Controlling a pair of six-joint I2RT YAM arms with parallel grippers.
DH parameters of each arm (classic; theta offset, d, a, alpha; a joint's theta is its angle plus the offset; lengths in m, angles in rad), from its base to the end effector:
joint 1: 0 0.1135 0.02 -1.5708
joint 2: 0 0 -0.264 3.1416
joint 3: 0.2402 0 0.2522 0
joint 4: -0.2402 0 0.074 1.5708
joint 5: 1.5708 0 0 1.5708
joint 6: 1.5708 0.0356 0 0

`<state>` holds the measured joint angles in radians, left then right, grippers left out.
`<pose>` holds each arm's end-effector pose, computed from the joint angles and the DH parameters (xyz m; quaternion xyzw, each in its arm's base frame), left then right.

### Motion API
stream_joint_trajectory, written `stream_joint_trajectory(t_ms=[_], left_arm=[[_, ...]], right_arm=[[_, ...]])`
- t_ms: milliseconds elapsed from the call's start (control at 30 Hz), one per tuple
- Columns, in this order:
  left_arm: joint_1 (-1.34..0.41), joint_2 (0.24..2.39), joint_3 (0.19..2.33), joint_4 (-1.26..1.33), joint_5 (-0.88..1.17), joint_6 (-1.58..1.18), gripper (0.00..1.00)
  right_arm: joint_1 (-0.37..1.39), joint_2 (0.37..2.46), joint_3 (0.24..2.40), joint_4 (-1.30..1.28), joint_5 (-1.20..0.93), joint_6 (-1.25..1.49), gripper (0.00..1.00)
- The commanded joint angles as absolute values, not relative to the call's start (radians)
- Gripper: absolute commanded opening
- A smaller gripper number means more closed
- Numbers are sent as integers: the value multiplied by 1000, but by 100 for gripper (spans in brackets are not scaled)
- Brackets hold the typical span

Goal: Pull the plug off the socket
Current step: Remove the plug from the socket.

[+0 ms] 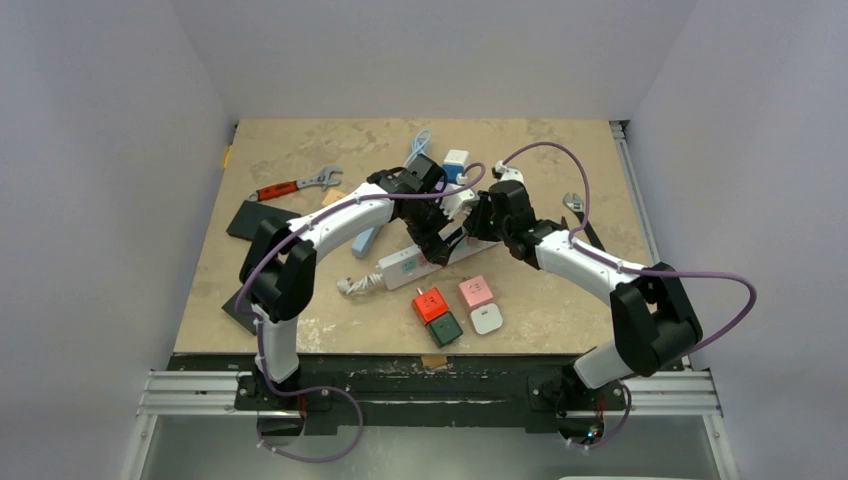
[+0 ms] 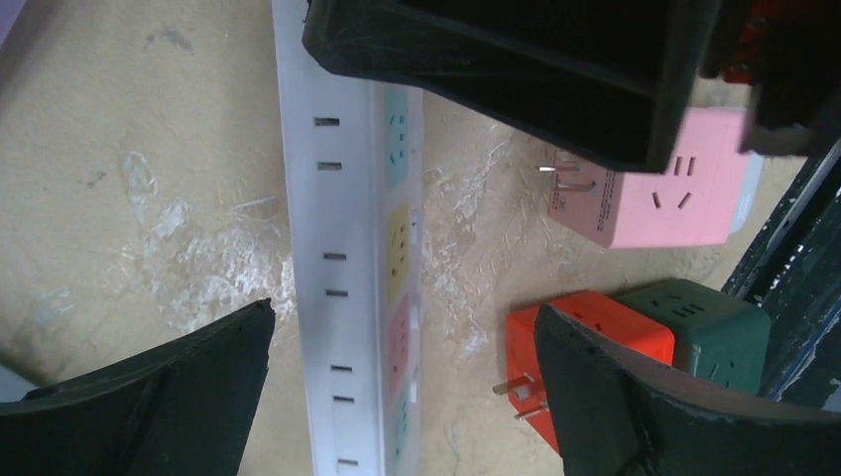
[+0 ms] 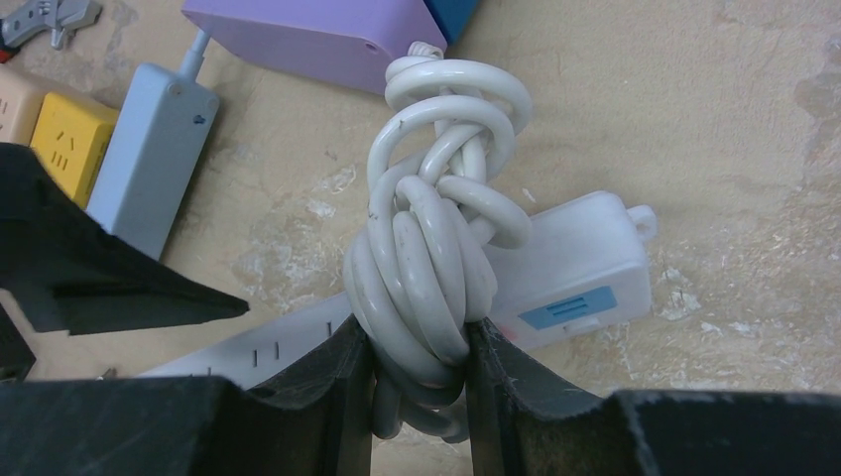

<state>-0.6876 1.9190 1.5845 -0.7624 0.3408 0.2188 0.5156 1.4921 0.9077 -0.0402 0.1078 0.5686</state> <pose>0.3095 -0.2696 0.2422 0.4552 0.8438 -0.2141 0.1867 0.2850 0.1571 0.2276 0.0481 0.8879 0.1937 0.4145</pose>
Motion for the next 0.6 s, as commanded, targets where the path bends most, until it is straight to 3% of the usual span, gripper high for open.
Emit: stream_joint_trajectory(t_ms=[0,267,467,567], left_arm=[[-687,1956,1618,-677,389,194,100],[-686,2055,1706,-686,399,158,78],[-693,2089,1704,-683,413,148,48],[-706,2101,1691,-688,385,145,45]], right_arm=[[520,1432,912,43,31,572,0],[520,1402,873,61,8,600,0],[520,1396,825,92,4,630,0],[519,1397,814,105,3,641,0]])
